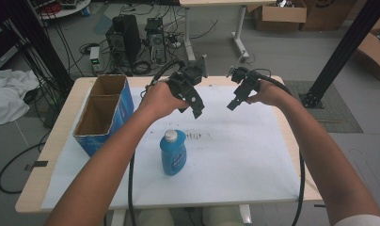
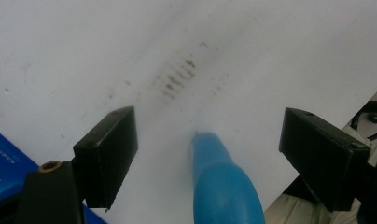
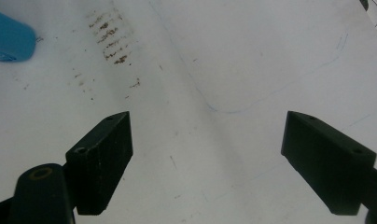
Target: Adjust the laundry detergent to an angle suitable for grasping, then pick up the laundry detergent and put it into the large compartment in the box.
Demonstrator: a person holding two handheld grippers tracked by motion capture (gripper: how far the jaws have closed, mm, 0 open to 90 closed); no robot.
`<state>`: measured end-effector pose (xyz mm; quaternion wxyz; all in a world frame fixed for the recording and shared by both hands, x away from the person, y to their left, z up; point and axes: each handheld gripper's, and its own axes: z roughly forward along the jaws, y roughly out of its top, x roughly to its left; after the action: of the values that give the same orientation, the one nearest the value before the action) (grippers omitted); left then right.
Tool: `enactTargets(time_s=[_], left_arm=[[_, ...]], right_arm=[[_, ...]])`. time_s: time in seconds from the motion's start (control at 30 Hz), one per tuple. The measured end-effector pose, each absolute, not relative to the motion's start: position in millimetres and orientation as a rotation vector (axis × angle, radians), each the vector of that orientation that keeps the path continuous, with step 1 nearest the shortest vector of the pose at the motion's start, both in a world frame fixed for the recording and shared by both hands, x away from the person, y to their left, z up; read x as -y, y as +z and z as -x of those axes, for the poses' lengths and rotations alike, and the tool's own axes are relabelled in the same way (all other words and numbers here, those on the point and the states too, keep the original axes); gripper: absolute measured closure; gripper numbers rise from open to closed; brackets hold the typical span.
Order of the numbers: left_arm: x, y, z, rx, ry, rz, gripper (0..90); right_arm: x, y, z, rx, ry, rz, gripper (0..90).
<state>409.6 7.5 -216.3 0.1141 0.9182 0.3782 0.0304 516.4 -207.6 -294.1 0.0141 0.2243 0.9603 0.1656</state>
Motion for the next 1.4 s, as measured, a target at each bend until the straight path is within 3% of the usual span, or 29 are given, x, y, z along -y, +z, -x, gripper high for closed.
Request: enactTargets(time_s=[1.4], left_arm=[[-13.9,-208.0,-401.8,-1.129,0.107,-2.647,20.2]], right_arm=[[207.1,-288.2,-512.0,-2.978,0.528,-0.698,16.8]])
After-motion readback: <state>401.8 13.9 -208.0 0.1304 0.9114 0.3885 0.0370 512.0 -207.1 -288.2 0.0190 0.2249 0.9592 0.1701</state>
